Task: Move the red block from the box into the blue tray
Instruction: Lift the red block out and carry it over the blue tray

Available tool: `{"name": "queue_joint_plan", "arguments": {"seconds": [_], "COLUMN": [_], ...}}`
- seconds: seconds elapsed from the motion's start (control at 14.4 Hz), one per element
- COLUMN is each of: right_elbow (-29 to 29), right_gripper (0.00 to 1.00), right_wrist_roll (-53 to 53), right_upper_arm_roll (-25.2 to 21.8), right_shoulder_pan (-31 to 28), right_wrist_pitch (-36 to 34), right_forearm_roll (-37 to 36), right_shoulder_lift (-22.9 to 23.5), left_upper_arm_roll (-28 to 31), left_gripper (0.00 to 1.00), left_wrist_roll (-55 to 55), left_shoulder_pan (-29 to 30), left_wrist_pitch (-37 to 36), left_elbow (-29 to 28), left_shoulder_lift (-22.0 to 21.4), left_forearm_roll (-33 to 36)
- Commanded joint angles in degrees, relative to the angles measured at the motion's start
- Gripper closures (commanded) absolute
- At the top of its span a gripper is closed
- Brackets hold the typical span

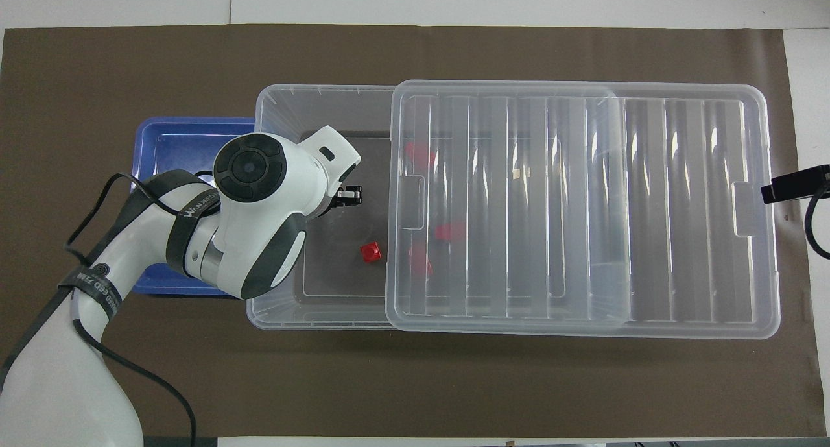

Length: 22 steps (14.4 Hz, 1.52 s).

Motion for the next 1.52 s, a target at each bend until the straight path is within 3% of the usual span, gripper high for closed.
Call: {"name": "queue_joint_plan", "arguments": {"seconds": [0.0, 0.28, 0.55, 0.62, 0.76, 0.97, 1.25, 1.45], "right_elbow": [-0.6, -1.2, -3.3, -3.6, -6.3, -11.9, -11.6, -12.2], "right_gripper": [0.00, 0.00, 0.03, 0.28, 1.00, 1.00, 1.00, 1.00], "right_wrist_roll": [0.8, 0.5, -4.6, -7.3, -9.0, -9.3, -11.6, -11.1], "right_upper_arm_roll": [0.4, 0.3, -0.1, -0.2, -0.2, -0.2, -0.2, -0.2], "right_shoulder_pan": [-0.6, -1.0, -2.8, -2.8, -3.8, -5.1, -8.1, -8.8], "right_wrist_pitch": [0.0, 0.6, 2.4, 4.4, 8.8, 15.7, 19.9, 20.3], "right_forearm_roll": [-0.3, -0.3, -0.2, -0.2, -0.2, -0.3, -0.3, -0.3], "right_shoulder_lift": [-0.5, -0.5, -1.5, -1.6, -1.9, -2.9, 2.3, 3.5], "left_upper_arm_roll": [0.0, 0.2, 0.1, 0.1, 0.1, 0.1, 0.2, 0.2], "left_gripper": [1.00, 1.00, 1.00, 1.00, 1.00, 1.00, 1.00, 1.00], "left_wrist_roll": [-0.8, 0.1, 9.8, 12.1, 19.2, 27.0, 30.3, 30.4], "left_shoulder_pan": [0.2, 0.9, 8.8, 10.9, 15.0, 19.8, 22.6, 23.8], "left_wrist_pitch": [-5.7, -11.2, -12.4, -11.8, -9.8, -3.0, 5.7, 11.2], "left_elbow": [-0.1, -0.2, -1.1, -2.0, -4.5, -10.0, -16.1, -17.5], "left_shoulder_lift": [-5.4, -11.9, -13.0, -13.1, -13.5, -13.1, -11.3, -7.2], "left_forearm_roll": [1.3, 1.3, 1.3, 1.3, 1.3, 1.3, 1.3, 1.3]}}
